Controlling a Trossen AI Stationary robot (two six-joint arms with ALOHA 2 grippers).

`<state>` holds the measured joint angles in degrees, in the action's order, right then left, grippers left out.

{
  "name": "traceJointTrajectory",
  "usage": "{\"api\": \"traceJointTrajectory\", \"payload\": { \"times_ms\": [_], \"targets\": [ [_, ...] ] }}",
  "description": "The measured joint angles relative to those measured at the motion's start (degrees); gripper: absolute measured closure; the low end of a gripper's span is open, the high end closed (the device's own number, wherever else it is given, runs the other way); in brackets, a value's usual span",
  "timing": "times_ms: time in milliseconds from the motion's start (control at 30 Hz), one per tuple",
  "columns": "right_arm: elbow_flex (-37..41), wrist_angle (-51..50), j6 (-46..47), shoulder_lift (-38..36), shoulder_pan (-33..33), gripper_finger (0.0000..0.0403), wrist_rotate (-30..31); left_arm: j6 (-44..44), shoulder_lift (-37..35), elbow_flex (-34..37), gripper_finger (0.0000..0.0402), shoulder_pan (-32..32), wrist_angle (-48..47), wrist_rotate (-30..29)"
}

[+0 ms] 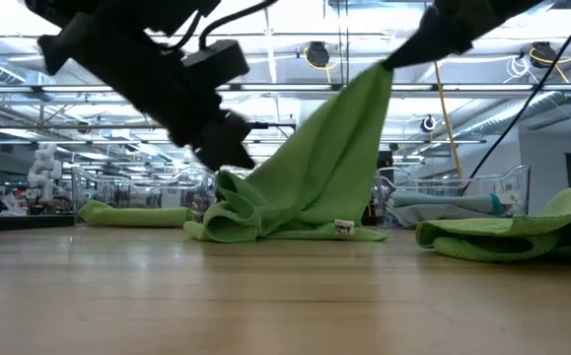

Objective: Fold microfiber towels
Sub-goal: Fold the left green microfiber cloth

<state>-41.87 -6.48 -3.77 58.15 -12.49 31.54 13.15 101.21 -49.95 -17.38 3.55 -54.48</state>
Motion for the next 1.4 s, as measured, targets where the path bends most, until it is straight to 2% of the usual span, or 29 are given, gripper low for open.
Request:
{"api": "traceJointTrajectory", "payload": {
  "times_ms": [33,167,333,467,667,800,933,1067,1233,1400],
  "targets": [
    [0.0,-1.5,1.0,-0.2,0.0,0.04,-0.1,-1.1,-0.1,0.0,0.0273,0.1,2.3,1.4],
    [0.2,-5.5,3.5,-0.3,0.0,0.0401,-0.1,-8.9,-1.4,-0.2,0.0273,0.1,12.5,15.2],
    [1.5,-5.4,4.3,-0.3,0.0,0.0401,-0.1,-5.9,-0.6,-0.1,0.0272,0.3,15.0,22.6],
    [2.7,-4.6,4.6,-0.3,0.1,0.0401,-0.1,-4.1,2.0,0.0,0.0272,0.2,12.9,23.8],
    [3.1,-4.5,4.7,-0.3,0.5,0.0399,-0.1,-8.6,4.3,0.0,0.0267,1.6,12.2,22.6],
    [3.1,-4.5,5.3,-0.3,0.5,0.0398,-0.2,-8.1,4.2,-0.1,0.0231,3.3,10.0,22.9],
    [3.1,-4.1,5.3,-0.3,0.5,0.0398,-0.2,-8.0,4.2,0.0,0.0188,4.8,6.4,29.5],
    [3.1,-3.3,5.2,-0.3,0.5,0.0397,-0.2,-8.0,4.2,0.0,0.0178,6.0,3.4,30.0],
    [3.1,-2.8,4.8,-0.3,0.5,0.0397,-0.3,-8.0,4.2,0.0,0.0208,8.1,1.5,28.7],
    [3.1,-2.7,4.6,-0.3,0.5,0.0397,-0.3,-8.4,4.2,0.0,0.0285,8.7,1.4,27.9]
  ]
}}
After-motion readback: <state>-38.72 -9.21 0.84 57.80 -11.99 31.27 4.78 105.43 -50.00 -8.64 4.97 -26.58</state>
